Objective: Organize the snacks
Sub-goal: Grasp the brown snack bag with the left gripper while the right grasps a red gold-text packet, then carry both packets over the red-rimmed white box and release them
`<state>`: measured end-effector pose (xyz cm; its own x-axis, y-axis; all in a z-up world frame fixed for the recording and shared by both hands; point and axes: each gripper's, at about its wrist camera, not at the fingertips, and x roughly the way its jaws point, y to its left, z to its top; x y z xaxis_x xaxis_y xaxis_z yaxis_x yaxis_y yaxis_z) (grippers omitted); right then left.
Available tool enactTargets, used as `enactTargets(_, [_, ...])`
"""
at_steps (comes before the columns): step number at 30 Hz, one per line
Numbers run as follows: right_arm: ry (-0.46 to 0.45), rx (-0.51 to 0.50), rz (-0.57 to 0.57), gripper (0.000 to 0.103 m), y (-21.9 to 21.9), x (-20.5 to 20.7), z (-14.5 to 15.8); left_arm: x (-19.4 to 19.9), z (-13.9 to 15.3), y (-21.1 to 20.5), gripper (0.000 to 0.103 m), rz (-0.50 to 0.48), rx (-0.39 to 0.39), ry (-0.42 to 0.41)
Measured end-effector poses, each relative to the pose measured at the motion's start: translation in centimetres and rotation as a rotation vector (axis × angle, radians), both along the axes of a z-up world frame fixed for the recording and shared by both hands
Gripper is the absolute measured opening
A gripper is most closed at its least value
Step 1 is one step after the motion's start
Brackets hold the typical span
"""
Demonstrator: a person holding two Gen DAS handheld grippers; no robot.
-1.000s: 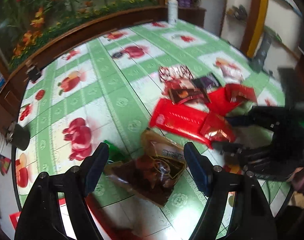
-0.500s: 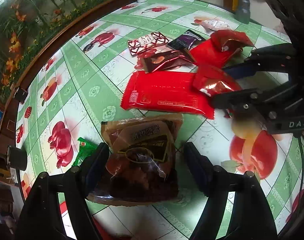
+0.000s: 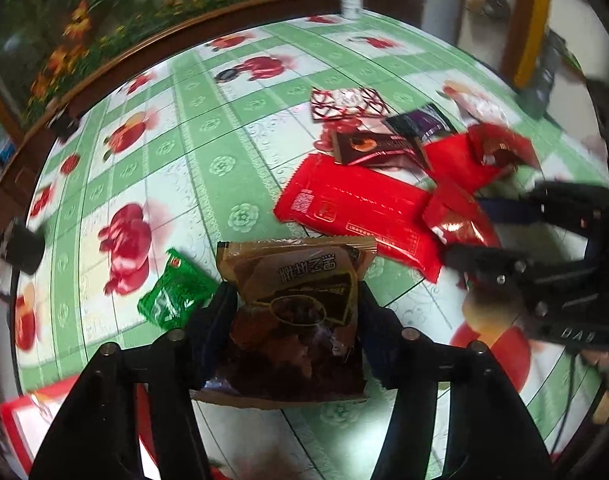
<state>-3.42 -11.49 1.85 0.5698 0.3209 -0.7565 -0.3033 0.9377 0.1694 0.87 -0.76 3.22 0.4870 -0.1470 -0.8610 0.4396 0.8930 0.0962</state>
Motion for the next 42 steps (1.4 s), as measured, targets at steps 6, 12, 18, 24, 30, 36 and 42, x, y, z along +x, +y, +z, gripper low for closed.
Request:
enactTargets(6, [0.002, 0.035, -0.036, 0.038, -0.9, -0.2, 0.3, -2.8, 2.6, 2.6, 0.054, 0.107, -0.134, -0.020])
enactTargets(12, [-0.016, 0.128, -0.044, 0.036, -1.8, -0.9, 1.0, -8.5, 6.1, 6.5, 0.054, 0.216, -0.200, -0.105])
enactTargets(18, [-0.103, 0.231, -0.004, 0.036, -1.0, -2.9, 2.3, -14.7, 8.5, 11.4, 0.054, 0.323, -0.135, -0.271])
enactTargets(24, [-0.137, 0.346, 0.094, 0.035, 3.6, -5.1, 3.3, -18.7, 8.3, 18.1, 0.054, 0.462, -0.132, -0.290])
enactTargets(30, [-0.125, 0.419, 0.269, 0.035, 12.9, -6.7, 4.0, -21.0, 7.5, 22.4, 0.054, 0.577, -0.067, -0.310])
enactTargets(36, [-0.073, 0.346, 0.403, 0.035, 21.1, -8.2, 2.8, -21.5, 5.3, 24.0, 0.054, 0.603, -0.067, -0.274])
enactTargets(42, [-0.067, 0.296, 0.460, 0.035, 23.1, -9.6, 2.3, -20.9, 4.1, 24.2, 0.054, 0.623, -0.062, -0.264])
